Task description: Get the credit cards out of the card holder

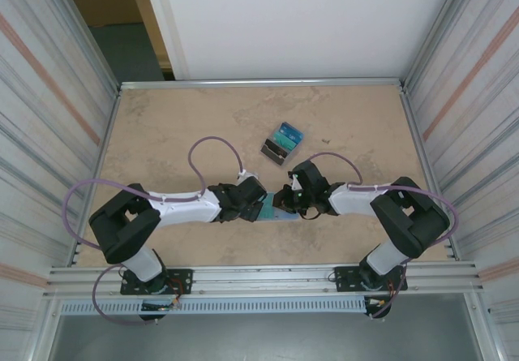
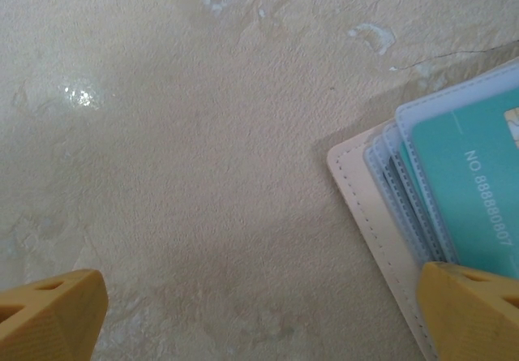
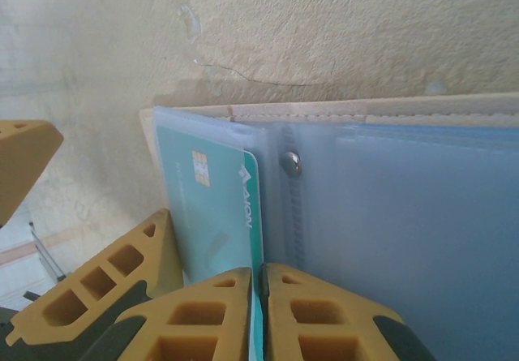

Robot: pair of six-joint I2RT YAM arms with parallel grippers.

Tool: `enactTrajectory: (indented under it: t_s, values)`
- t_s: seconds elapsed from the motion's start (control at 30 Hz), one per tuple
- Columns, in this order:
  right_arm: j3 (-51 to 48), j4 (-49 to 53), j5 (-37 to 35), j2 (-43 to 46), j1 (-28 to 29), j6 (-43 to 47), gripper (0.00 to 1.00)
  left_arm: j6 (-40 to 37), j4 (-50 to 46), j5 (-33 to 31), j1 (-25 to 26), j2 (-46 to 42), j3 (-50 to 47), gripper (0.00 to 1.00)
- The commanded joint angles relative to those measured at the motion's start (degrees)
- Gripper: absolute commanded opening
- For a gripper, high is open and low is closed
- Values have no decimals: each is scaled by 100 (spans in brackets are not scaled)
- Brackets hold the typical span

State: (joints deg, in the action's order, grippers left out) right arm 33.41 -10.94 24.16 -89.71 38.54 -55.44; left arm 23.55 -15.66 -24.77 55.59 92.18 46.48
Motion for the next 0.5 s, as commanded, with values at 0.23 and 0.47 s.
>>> enactTrajectory:
  t_s: [0.23,0.47]
  values:
    - [-142,-631,396,-39,-23,-264,12,-67,-163,-67,66,186,142,99]
    - [-159,-723,431,-108,-27,-290,12,-53,-183,-93,68,170,142,99]
